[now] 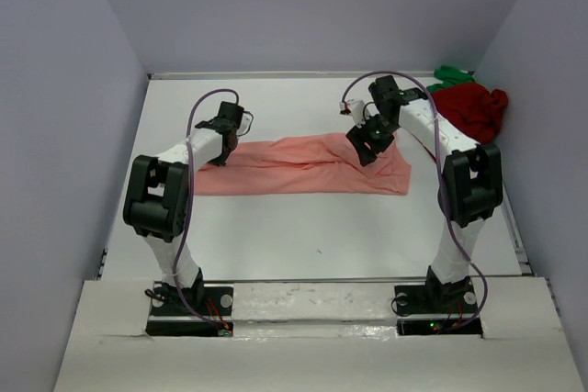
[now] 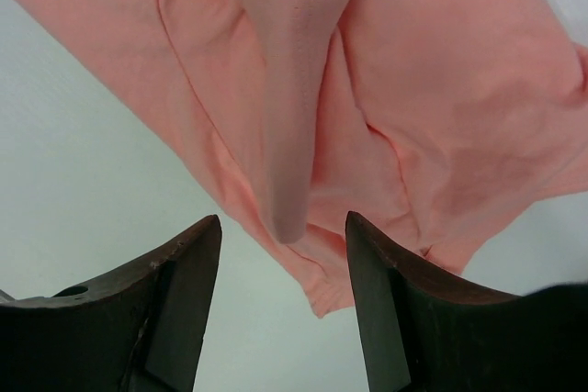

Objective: Fold and stack the t-shirts
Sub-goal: Fold the tshirt

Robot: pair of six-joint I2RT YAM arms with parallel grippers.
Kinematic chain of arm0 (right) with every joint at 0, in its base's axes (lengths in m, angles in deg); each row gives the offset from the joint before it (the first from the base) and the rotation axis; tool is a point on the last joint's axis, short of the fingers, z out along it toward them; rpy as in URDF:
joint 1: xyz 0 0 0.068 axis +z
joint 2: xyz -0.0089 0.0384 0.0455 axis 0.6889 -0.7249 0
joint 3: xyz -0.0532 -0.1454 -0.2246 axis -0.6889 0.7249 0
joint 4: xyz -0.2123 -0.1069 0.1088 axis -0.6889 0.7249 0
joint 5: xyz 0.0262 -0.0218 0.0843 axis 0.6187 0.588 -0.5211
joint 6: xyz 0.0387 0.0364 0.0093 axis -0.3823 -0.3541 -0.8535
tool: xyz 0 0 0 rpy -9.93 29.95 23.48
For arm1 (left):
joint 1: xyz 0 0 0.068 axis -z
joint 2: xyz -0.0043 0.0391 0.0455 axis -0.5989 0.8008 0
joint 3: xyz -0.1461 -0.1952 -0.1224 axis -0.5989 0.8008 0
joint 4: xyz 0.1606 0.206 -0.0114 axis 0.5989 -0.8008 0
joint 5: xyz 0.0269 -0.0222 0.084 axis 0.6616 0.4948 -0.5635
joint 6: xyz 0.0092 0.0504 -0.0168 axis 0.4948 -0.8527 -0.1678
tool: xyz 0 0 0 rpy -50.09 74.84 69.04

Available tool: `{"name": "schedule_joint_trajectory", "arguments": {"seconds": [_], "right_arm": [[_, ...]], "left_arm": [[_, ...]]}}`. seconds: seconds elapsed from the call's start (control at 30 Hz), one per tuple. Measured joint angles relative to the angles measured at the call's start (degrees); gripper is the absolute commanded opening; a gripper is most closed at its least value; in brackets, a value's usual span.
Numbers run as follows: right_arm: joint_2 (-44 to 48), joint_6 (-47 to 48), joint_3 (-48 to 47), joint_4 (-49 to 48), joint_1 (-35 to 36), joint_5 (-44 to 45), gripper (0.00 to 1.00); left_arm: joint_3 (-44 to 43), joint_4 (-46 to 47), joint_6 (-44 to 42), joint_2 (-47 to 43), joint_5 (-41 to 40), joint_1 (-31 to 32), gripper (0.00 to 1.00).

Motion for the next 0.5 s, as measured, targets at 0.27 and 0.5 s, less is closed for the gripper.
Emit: {"name": "schedule_joint_trajectory", "arguments": {"seconds": [0.27,0.5], "right_arm": [[0.2,-0.2,2.7,0.6,0.0,-2.3,0.56],[0.2,-0.1,3.8,0.8,0.0,-3.5,0.41]], "left_arm": [[0.0,0.0,0.0,0.0,0.3,0.3,0.26],[0.0,0.0,0.0,0.0,0.3,0.5,0.26]]}}
